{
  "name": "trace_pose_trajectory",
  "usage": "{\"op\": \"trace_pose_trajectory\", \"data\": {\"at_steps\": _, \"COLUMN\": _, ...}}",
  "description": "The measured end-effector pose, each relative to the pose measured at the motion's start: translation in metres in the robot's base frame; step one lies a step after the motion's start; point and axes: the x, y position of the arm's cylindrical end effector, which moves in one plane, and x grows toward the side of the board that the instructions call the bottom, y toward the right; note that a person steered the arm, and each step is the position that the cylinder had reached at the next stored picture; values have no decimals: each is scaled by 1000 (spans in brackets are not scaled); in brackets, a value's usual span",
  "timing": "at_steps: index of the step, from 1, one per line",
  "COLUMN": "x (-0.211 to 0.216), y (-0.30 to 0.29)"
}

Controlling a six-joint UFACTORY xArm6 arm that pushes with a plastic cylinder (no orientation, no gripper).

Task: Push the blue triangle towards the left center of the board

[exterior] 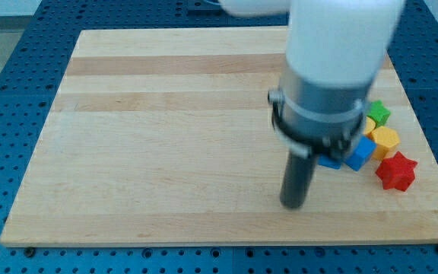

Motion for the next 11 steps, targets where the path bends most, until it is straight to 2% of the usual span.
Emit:
{"op": "trace_pose_trajectory", "data": {"at_steps": 1, "x": 9, "y": 102}}
{"op": "trace_pose_trajectory", "data": {"at_steps": 2, "x": 9, "y": 116}}
{"op": "trace_pose_trajectory", "data": {"at_steps": 3, "x": -35, "y": 116}}
{"op": "trace_pose_trajectory", "data": {"at_steps": 6, "x": -68, "y": 94}}
{"op": "trace_pose_trajectory", "data": {"at_steps": 7, "x": -94, "y": 90}}
{"op": "trace_pose_trajectory", "data": {"at_steps": 9, "x": -99, "y": 25}}
{"op": "trace_pose_trajectory", "data": {"at_steps": 11, "x": -98, "y": 6}}
